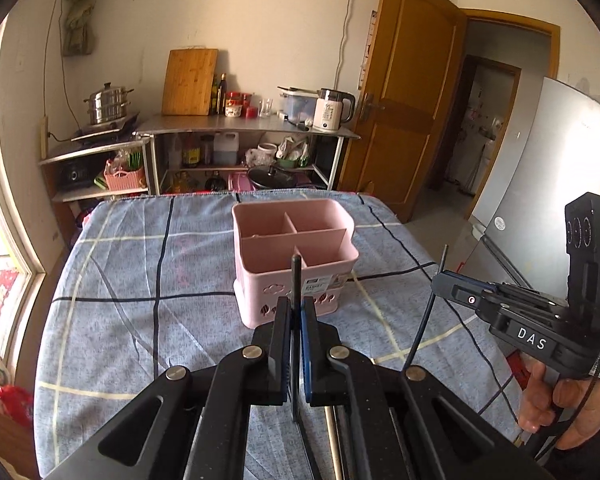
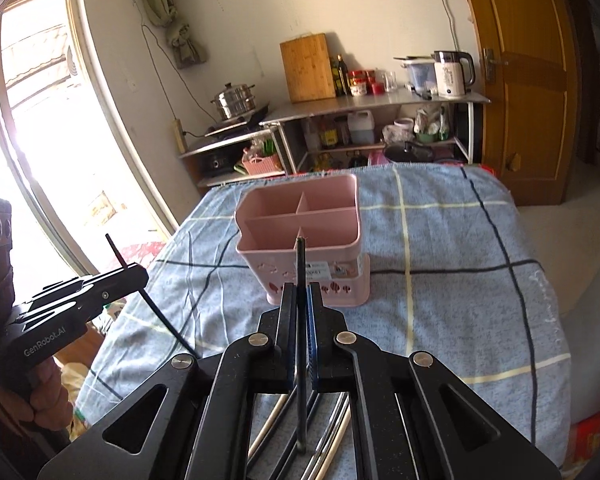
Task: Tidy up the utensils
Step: 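Lift the black chopsticks with both grippers and carry them over the pink basket, then open both grippers to drop the black chopsticks into the pink basket, then move both grippers back down to the remaining chopsticks on the cloth, then close the left gripper on a black chopstick while the right gripper grasps another, then lift both black chopsticks and carry them over the pink basket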
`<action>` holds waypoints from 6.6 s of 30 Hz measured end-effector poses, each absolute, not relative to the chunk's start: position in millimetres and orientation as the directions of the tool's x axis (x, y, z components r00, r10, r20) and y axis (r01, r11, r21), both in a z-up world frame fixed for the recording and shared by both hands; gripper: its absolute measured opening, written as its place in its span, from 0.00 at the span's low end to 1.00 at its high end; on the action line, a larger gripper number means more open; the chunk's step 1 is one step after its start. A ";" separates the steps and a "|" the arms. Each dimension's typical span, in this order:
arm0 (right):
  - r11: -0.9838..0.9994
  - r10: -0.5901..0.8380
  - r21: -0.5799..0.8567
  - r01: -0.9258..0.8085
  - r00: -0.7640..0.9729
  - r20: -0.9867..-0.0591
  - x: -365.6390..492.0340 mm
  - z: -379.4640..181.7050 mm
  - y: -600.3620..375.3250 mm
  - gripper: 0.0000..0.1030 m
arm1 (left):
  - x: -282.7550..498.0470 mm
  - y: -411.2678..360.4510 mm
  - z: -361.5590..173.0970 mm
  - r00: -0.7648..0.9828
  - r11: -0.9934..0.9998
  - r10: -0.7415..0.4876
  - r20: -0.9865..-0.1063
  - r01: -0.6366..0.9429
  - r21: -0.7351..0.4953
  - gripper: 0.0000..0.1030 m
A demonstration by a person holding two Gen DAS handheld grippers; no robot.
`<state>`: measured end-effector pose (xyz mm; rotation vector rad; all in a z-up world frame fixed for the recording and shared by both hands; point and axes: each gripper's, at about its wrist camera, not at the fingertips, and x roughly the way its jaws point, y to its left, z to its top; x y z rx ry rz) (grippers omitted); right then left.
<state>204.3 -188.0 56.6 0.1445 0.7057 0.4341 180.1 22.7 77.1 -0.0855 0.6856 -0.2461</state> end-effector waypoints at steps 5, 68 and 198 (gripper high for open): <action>0.902 0.430 0.258 -0.345 0.699 -0.571 198.6 69.9 -191.7 0.04 | 179.4 16.8 92.7 0.757 0.965 -0.263 -0.598 0.211 -0.157 0.04; 0.887 0.462 0.306 -0.347 0.699 -0.546 324.6 70.3 -156.8 0.15 | 322.0 71.5 84.7 0.786 0.953 -0.244 -0.568 0.087 -0.290 0.32; 0.921 0.389 0.259 -0.290 0.664 -0.638 209.0 23.4 -169.5 0.05 | 188.1 6.6 33.2 0.723 0.978 -0.210 -0.658 0.145 -0.153 0.04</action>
